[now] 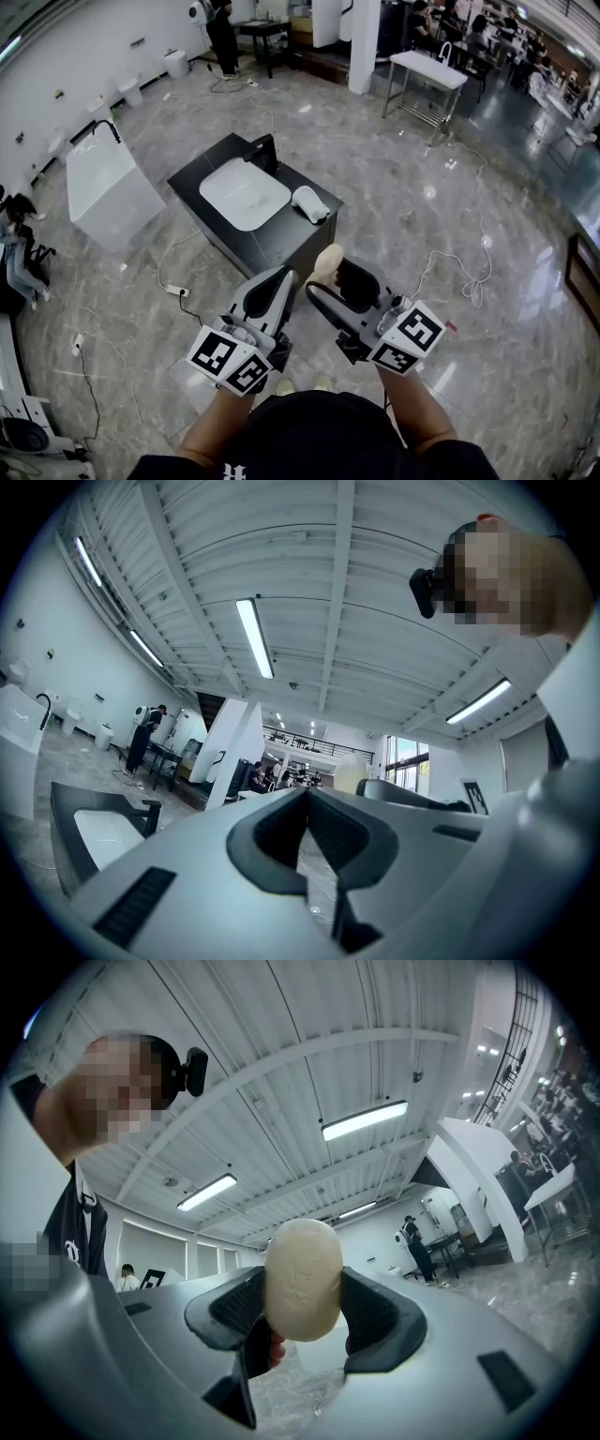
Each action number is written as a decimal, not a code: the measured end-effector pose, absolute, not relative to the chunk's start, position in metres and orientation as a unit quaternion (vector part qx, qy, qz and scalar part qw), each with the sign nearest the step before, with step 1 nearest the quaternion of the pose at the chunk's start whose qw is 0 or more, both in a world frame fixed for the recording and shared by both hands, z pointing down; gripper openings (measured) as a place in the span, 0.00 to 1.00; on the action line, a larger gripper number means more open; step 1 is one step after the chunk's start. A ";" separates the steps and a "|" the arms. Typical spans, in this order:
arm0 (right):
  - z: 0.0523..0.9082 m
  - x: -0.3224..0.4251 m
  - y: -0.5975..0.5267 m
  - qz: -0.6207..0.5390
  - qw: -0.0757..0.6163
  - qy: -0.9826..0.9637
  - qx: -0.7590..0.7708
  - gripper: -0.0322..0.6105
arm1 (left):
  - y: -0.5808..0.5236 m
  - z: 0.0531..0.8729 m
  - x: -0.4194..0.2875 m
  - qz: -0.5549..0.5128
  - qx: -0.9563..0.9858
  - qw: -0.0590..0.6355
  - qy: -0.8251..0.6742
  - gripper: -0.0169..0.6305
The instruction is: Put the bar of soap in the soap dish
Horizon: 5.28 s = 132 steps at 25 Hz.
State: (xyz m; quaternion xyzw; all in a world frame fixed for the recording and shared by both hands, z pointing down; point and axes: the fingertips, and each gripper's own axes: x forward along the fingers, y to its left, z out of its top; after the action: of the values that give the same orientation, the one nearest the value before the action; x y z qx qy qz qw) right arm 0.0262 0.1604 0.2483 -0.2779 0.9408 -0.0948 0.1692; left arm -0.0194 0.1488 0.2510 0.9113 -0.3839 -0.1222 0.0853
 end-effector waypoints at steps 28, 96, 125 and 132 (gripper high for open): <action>0.274 0.049 0.128 -0.125 0.171 0.939 -0.272 0.45 | 0.120 0.271 -0.002 -0.115 0.900 0.094 -0.410 0.04; 0.622 0.022 -0.308 -0.173 -0.192 0.901 -0.348 0.45 | -0.317 0.459 -0.034 -0.045 0.882 0.159 -0.441 0.04; 0.708 0.017 -0.312 -0.195 -0.326 0.865 -0.328 0.45 | -0.321 0.480 -0.040 -0.040 0.873 0.179 -0.453 0.04; 0.689 0.016 -0.314 -0.198 -0.314 0.869 -0.326 0.45 | -0.319 0.481 -0.042 -0.034 0.875 0.176 -0.450 0.04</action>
State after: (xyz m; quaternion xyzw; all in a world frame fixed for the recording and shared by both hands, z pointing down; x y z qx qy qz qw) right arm 0.0160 -0.3142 0.6892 -0.3260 0.8695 -0.1984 -0.3136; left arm -0.0424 -0.3192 0.4810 0.8750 -0.4497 -0.0338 0.1760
